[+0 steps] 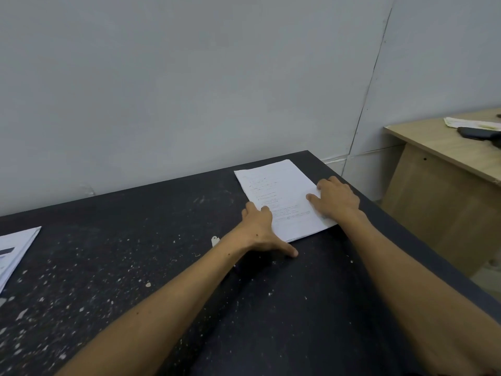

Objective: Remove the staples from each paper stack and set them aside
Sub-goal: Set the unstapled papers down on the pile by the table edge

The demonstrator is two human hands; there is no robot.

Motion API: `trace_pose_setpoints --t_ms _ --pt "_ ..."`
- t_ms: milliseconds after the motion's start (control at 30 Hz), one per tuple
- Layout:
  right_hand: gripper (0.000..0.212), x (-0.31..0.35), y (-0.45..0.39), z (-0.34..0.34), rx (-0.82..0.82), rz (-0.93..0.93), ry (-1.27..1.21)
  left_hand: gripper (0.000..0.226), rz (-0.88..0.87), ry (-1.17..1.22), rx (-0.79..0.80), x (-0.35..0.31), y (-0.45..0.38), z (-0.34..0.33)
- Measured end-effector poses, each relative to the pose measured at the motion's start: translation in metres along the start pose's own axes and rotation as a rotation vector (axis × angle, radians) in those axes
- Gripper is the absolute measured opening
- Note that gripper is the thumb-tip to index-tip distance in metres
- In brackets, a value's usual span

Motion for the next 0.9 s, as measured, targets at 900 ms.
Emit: trace_pose_setpoints --t_ms 900 --pt "0.041 0.144 0.09 0.017 -0.209 0.422 -0.245 0.021 -0.184 0.064 -0.398 0.078 0.094 0.089"
Point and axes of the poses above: each hand's wrist, its own y-axis away from the middle knuckle, its own z-axis out of the back of the hand, x = y × z, the point moved 5 cm from there along -y, towards the middle knuckle
